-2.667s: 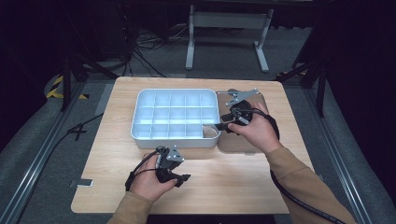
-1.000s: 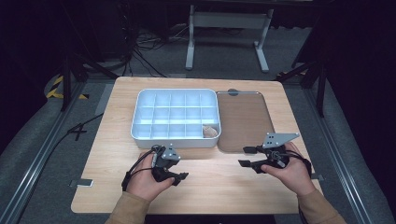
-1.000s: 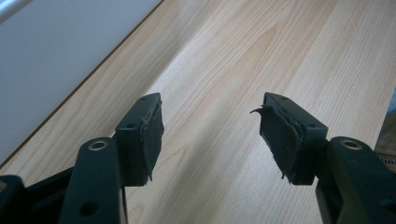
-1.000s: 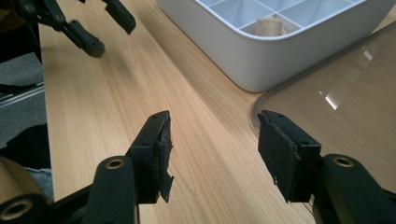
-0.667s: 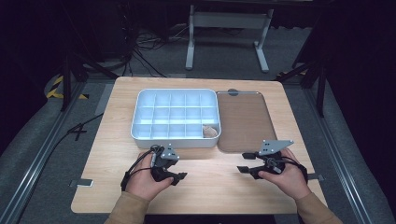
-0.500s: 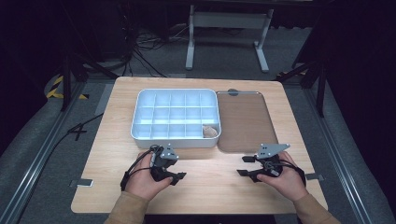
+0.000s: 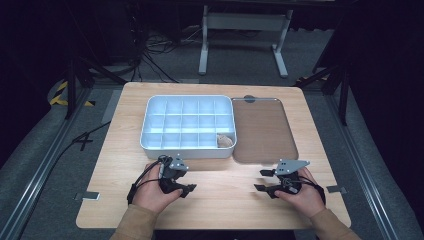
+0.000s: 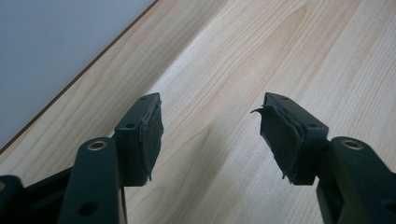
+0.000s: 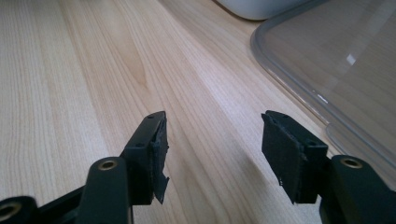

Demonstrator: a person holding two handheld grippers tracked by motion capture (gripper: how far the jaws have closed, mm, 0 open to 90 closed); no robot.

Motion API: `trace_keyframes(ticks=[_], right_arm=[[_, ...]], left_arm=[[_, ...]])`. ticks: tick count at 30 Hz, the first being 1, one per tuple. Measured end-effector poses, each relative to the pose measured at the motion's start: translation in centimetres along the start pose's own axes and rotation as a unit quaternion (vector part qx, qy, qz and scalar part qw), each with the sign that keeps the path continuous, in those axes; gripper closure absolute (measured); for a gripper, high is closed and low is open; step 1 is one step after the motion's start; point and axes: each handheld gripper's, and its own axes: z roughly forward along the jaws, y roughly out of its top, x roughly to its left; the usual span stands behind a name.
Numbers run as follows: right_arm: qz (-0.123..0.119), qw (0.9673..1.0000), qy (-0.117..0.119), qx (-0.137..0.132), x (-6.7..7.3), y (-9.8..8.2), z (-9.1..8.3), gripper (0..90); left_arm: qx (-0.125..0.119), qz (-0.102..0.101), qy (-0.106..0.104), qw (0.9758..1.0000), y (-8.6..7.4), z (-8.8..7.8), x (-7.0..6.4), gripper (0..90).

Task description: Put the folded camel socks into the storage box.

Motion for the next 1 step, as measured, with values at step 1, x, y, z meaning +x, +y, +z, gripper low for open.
trace_keyframes(ticks=[1], right_arm=[[-0.001,1.0,-0.002,-0.003,-0.02,0.0,-0.01,41.3]], left_arm=[[-0.002,-0.004,-0.004,1.0,-0.15,0.1,0.17,39.0]])
